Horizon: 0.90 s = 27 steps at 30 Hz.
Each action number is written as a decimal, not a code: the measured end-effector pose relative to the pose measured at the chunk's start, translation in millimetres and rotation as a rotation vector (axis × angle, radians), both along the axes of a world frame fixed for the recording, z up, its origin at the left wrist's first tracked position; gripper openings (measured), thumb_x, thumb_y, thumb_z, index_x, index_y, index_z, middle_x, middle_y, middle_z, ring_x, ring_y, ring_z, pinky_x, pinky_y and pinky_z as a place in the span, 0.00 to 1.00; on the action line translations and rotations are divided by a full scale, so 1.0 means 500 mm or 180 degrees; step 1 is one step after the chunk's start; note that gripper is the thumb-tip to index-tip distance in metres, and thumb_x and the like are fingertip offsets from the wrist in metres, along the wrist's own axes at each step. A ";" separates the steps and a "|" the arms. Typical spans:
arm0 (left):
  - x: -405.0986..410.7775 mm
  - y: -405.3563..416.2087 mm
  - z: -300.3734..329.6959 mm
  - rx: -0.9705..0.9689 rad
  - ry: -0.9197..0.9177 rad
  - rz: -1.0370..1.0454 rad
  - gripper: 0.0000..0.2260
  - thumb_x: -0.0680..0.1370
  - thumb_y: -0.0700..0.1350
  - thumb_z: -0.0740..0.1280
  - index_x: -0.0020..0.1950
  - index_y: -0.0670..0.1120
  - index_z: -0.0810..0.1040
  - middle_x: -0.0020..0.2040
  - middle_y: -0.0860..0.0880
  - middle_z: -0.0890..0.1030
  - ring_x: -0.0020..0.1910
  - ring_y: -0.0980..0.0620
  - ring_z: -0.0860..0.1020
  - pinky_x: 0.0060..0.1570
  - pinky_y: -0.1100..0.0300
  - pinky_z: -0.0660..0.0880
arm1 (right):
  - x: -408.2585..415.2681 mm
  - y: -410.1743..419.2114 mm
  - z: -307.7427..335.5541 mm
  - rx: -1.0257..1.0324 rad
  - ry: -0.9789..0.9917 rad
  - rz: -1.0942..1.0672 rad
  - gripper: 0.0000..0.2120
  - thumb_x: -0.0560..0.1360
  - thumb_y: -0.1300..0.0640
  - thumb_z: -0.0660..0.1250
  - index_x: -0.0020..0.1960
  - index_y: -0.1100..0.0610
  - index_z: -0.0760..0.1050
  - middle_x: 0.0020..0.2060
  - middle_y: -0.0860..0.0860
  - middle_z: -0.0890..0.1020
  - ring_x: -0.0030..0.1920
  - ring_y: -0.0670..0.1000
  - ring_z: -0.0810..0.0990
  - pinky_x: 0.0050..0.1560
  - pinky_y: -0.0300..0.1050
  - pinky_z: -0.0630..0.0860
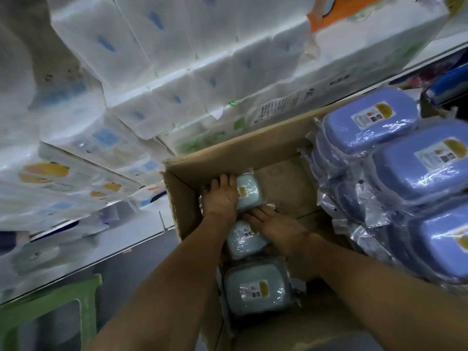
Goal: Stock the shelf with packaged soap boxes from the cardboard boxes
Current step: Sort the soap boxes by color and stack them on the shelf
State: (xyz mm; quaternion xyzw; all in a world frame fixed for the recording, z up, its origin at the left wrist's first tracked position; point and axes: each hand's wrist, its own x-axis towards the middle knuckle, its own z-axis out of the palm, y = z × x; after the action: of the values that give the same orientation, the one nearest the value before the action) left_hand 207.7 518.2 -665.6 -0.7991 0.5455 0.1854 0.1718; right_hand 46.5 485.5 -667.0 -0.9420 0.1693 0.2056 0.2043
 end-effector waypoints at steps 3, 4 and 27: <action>0.001 -0.003 0.024 -0.0002 0.0048 -0.0002 0.40 0.71 0.49 0.75 0.75 0.44 0.56 0.67 0.43 0.64 0.64 0.42 0.66 0.56 0.48 0.71 | -0.018 -0.011 0.023 0.0004 -0.0067 -0.0099 0.47 0.68 0.52 0.75 0.79 0.51 0.50 0.75 0.49 0.58 0.74 0.52 0.57 0.67 0.52 0.68; 0.001 -0.001 0.040 -0.0020 0.0064 0.0027 0.40 0.71 0.48 0.76 0.75 0.44 0.56 0.67 0.44 0.64 0.65 0.42 0.66 0.56 0.48 0.72 | -0.027 -0.017 0.040 -0.0055 -0.0079 -0.0135 0.47 0.68 0.51 0.75 0.78 0.50 0.51 0.75 0.48 0.59 0.73 0.51 0.58 0.66 0.51 0.68; 0.012 0.262 0.773 -0.2393 0.0263 0.1099 0.43 0.65 0.56 0.75 0.76 0.50 0.61 0.62 0.47 0.68 0.60 0.46 0.66 0.57 0.53 0.70 | -0.097 -0.069 0.794 0.0264 -0.1282 -0.0895 0.39 0.66 0.53 0.74 0.73 0.43 0.63 0.61 0.42 0.65 0.63 0.42 0.62 0.66 0.41 0.64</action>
State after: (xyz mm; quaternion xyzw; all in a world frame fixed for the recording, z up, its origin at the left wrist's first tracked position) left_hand 213.5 648.9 -279.2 -0.8778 0.4396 0.0312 -0.1876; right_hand -1.7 451.2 -269.8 -0.9219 0.2460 -0.0100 0.2990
